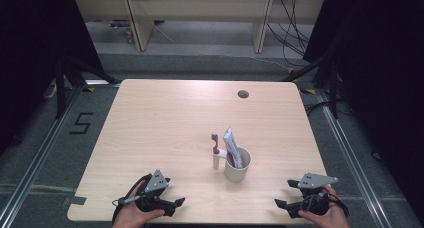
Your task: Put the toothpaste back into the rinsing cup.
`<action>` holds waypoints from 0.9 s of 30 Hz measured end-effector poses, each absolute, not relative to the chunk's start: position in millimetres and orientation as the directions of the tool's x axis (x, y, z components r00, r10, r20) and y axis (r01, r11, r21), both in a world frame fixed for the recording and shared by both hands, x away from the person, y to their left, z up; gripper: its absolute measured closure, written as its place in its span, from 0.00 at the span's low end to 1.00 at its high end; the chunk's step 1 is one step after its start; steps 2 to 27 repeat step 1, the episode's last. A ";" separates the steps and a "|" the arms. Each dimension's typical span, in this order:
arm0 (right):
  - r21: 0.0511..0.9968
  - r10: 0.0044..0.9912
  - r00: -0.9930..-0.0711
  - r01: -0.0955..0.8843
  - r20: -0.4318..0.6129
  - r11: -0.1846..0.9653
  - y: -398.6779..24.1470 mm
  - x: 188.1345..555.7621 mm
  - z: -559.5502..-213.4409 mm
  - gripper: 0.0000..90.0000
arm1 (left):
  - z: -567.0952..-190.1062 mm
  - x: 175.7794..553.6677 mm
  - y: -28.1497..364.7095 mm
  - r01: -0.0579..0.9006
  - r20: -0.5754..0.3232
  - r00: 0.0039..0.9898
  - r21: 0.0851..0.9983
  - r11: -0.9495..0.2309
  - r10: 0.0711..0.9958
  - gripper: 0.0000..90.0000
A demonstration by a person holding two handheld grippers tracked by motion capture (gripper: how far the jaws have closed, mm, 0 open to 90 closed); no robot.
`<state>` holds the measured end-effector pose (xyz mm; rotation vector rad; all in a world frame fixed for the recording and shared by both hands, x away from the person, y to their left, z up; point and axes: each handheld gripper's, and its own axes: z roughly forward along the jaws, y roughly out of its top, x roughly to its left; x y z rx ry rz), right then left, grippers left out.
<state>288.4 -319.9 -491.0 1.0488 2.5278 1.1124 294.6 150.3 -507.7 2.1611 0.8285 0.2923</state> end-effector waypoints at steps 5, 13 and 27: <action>0.706 0.676 -0.731 0.529 0.096 0.471 -320.2 288.4 -490.8 0.18 | -507.7 294.7 150.3 0.465 -0.060 0.760 0.745 -0.478 0.647 0.18; 0.706 0.676 -0.731 0.529 0.096 0.471 -320.2 288.4 -490.8 0.18 | -507.7 294.7 150.3 0.465 -0.060 0.760 0.745 -0.478 0.647 0.18; 0.706 0.676 -0.731 0.529 0.096 0.471 -320.2 288.4 -490.8 0.18 | -507.7 294.7 150.3 0.465 -0.060 0.760 0.745 -0.478 0.647 0.18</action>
